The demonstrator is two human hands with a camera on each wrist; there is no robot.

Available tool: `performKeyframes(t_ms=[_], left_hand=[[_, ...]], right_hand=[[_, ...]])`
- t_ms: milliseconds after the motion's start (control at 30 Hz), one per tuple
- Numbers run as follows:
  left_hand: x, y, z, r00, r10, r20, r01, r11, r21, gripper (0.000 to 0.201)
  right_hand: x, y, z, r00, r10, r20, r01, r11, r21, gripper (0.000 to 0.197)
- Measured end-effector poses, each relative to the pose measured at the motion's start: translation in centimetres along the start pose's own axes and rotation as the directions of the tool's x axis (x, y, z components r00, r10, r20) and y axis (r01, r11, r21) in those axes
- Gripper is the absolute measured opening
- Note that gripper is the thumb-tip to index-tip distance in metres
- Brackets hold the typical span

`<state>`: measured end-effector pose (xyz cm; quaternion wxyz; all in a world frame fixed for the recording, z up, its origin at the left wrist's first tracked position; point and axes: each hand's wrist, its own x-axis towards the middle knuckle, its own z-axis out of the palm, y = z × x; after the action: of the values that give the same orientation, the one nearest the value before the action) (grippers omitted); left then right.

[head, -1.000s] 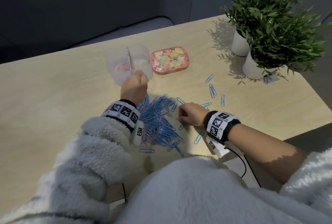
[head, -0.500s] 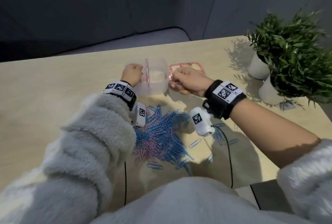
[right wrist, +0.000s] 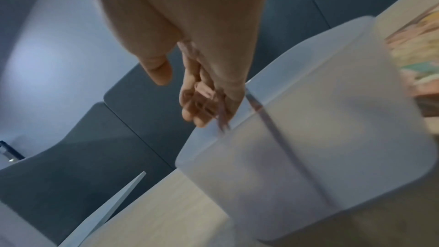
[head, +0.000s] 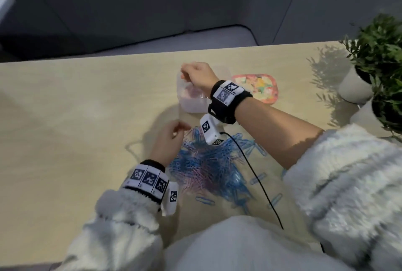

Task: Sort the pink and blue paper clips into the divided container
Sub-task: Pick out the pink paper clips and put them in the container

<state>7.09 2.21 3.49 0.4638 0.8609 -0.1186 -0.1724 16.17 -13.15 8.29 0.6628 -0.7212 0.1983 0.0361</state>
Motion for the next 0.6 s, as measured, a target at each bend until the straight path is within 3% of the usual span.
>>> performKeyframes(t_ms=[100, 167, 267, 333, 400, 467, 533, 600], left_hand=[[-1.2, -0.6, 1.0, 0.992, -0.023, 0.126, 0.009, 0.994, 0.112, 0.019], [-1.6, -0.5, 1.7, 0.982, 0.019, 0.186, -0.057, 0.977, 0.204, 0.019], [-1.9, -0.4, 2.5, 0.966, 0.091, 0.244, -0.167, 0.936, 0.311, 0.016], [-1.9, -0.7, 3.0, 0.954, 0.118, 0.275, -0.216, 0.907, 0.361, 0.015], [-2.0, -1.0, 3.5, 0.933, 0.147, 0.329, -0.276, 0.878, 0.391, 0.014], [-2.2, -0.8, 4.3, 0.905, 0.192, 0.38, -0.352, 0.839, 0.415, 0.015], [-2.3, -0.2, 5.4, 0.879, 0.245, 0.409, -0.421, 0.803, 0.422, 0.019], [-2.4, 0.5, 6.5, 0.859, 0.281, 0.429, -0.467, 0.773, 0.429, 0.023]], right_hand=[[-0.6, -0.2, -1.1, 0.991, 0.113, 0.073, -0.115, 0.993, 0.018, 0.034], [-1.7, -0.8, -2.4, 0.997, 0.056, 0.054, -0.059, 0.997, 0.055, 0.037], [-4.3, -1.1, -5.2, 0.996, -0.073, -0.054, 0.081, 0.983, 0.164, 0.025], [-6.6, 0.1, -7.5, 0.995, -0.074, -0.068, 0.085, 0.982, 0.169, 0.024], [-8.7, 2.8, -9.9, 0.999, -0.027, -0.019, 0.027, 1.0, 0.014, 0.025], [-10.7, 6.5, -11.8, 0.999, 0.0, 0.052, 0.016, 0.952, -0.305, 0.02], [-12.3, 9.9, -13.0, 0.993, 0.04, 0.113, 0.035, 0.801, -0.597, 0.015], [-13.8, 12.1, -13.0, 0.982, 0.107, 0.157, 0.049, 0.657, -0.752, 0.011]])
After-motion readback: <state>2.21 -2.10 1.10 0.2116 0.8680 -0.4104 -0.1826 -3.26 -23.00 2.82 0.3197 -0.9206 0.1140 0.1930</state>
